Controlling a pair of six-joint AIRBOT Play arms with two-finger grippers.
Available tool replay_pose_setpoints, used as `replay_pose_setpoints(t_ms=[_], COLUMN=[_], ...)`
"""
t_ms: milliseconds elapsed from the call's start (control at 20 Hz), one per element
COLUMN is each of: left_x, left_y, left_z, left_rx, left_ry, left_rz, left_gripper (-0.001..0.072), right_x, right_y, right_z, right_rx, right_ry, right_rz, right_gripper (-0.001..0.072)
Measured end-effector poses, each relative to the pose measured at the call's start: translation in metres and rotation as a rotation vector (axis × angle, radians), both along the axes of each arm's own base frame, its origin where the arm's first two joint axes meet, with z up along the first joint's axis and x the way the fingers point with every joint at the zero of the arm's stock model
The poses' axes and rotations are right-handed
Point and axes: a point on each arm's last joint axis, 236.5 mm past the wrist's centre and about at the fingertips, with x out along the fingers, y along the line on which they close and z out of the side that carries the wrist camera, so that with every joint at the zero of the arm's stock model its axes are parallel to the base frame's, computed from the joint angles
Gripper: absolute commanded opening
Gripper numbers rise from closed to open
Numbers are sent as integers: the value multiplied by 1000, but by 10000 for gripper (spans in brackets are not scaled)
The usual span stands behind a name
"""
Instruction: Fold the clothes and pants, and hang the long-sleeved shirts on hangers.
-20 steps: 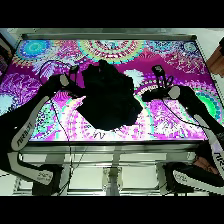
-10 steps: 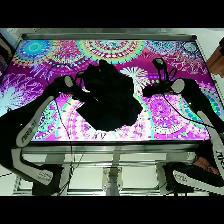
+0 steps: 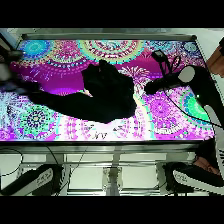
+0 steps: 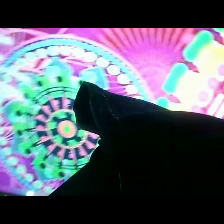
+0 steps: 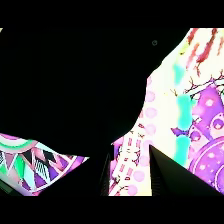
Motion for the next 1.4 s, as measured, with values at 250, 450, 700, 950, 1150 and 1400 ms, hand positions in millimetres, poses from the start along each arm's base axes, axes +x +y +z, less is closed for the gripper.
replay_pose_setpoints(t_ms=[250, 450, 700, 950, 1150, 1400], left_x=[-81, -117, -133, -141, -143, -144], left_y=[82, 104, 108, 106, 105, 104], left_z=[64, 76, 68, 58, 56, 55], left_rx=[96, 116, 95, 71, 63, 61], left_ry=[-133, -144, -94, -41, -25, -19], left_rz=[286, 404, 459, 475, 478, 479], left_gripper=[39, 39, 39, 39, 39, 40], right_x=[10, 21, 53, 95, 127, 143], right_y=[8, 37, 62, 70, 72, 73], right_z=[-8, -38, -81, -115, -131, -160], right_rx=[6, 87, 130, 107, 88, 78], right_ry=[0, 50, 110, 100, 44, 45], right_rz=[45, 132, 241, 296, 298, 306], right_gripper=[336, 340, 340, 339, 339, 340])
